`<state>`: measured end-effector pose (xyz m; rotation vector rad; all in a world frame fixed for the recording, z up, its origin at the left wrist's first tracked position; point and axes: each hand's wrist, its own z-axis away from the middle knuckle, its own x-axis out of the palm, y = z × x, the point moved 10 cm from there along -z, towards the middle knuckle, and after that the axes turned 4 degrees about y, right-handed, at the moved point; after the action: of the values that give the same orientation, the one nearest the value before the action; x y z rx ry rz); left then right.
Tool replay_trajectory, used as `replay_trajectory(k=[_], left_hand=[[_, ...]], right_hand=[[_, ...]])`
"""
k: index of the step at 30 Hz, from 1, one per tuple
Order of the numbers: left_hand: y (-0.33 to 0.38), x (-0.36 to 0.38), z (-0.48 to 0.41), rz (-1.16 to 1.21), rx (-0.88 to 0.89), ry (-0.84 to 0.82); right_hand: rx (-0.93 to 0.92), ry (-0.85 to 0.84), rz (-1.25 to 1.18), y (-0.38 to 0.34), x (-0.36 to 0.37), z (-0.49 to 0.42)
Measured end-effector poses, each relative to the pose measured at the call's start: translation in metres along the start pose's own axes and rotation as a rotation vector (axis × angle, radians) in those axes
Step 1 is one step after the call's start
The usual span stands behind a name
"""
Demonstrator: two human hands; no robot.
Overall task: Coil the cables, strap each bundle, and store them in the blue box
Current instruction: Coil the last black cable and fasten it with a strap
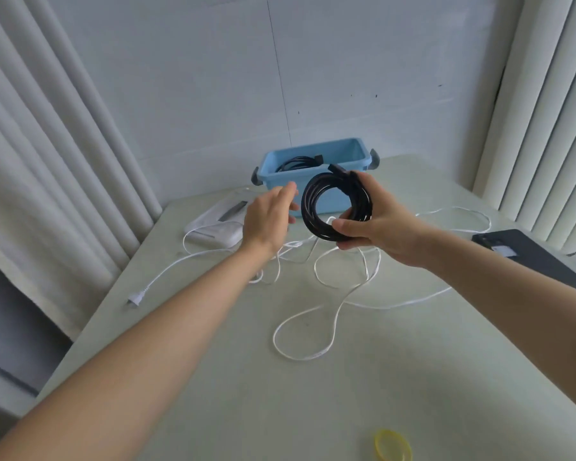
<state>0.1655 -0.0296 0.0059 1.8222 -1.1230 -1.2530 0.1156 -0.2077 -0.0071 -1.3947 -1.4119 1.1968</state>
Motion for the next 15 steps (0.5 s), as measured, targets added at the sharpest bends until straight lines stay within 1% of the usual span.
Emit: replay_trajectory(k=[2, 4, 6, 9, 10, 11, 15], left_hand=[[0.013, -0.001, -0.031, -0.292, 0.218, 0.078], [0.024, 0.004, -0.057, -0.549, 0.4, 0.1], [0.02, 0.014, -0.08, -0.761, 0.435, 0.033], [-0.004, 0.032, -0.106, -0.999, 0.34, -0.158], [-0.01, 0.035, -0.107, -1.028, 0.331, -0.203], [-0.013, 0.036, -0.107, -1.02, 0.346, -0.215], [-0.011, 0.024, -0.093, -0.811, 0.46, -0.121]], right_hand=[[-0.004, 0.059, 0.012, -0.002, -0.016, -0.019], [-0.03, 0.107, 0.038, -0.008, -0.032, -0.034], [-0.069, 0.13, 0.081, -0.016, -0.044, -0.046], [-0.114, 0.134, 0.133, -0.03, -0.059, -0.064], [-0.12, 0.131, 0.145, -0.034, -0.062, -0.07], [-0.122, 0.129, 0.154, -0.038, -0.065, -0.076], [-0.114, 0.136, 0.189, -0.052, -0.07, -0.097]])
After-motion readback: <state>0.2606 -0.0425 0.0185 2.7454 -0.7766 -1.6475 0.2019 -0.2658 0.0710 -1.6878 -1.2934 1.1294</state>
